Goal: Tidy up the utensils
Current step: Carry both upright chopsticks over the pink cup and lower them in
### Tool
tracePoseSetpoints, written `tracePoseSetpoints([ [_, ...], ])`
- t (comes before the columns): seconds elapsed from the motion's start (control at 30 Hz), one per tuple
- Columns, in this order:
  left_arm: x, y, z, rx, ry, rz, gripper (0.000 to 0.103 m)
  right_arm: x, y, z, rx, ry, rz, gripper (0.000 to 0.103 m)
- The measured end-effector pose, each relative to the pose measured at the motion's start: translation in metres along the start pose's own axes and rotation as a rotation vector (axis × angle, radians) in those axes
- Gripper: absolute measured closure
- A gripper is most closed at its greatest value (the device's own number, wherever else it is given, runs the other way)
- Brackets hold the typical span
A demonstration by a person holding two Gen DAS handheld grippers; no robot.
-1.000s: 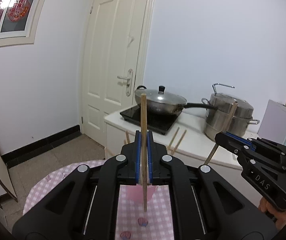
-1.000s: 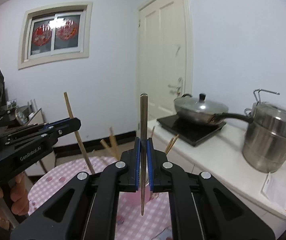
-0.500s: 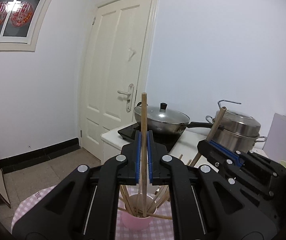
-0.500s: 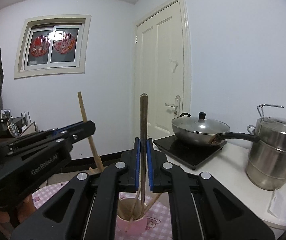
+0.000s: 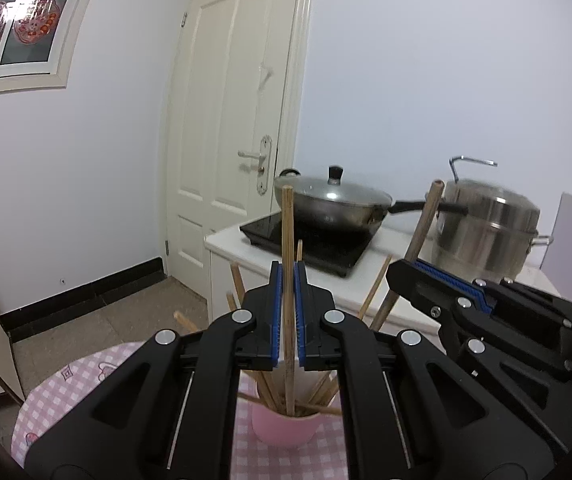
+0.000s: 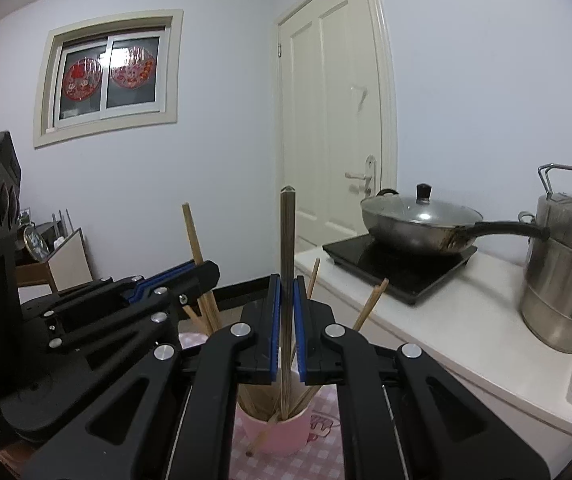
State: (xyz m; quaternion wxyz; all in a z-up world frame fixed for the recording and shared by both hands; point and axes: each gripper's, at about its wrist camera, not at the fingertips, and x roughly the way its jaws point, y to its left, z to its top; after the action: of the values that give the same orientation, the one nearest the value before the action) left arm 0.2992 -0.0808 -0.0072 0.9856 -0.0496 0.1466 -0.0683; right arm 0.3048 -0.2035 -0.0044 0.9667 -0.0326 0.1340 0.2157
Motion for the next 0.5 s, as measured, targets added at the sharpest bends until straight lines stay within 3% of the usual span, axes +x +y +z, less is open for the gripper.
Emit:
tracePoseSetpoints([
  [0.5, 0.010, 0.003, -0.026, 0.026, 0.074, -0.009, 0.096, 0.008, -0.005, -0.028, 0.037, 0.096, 0.013, 0.098],
])
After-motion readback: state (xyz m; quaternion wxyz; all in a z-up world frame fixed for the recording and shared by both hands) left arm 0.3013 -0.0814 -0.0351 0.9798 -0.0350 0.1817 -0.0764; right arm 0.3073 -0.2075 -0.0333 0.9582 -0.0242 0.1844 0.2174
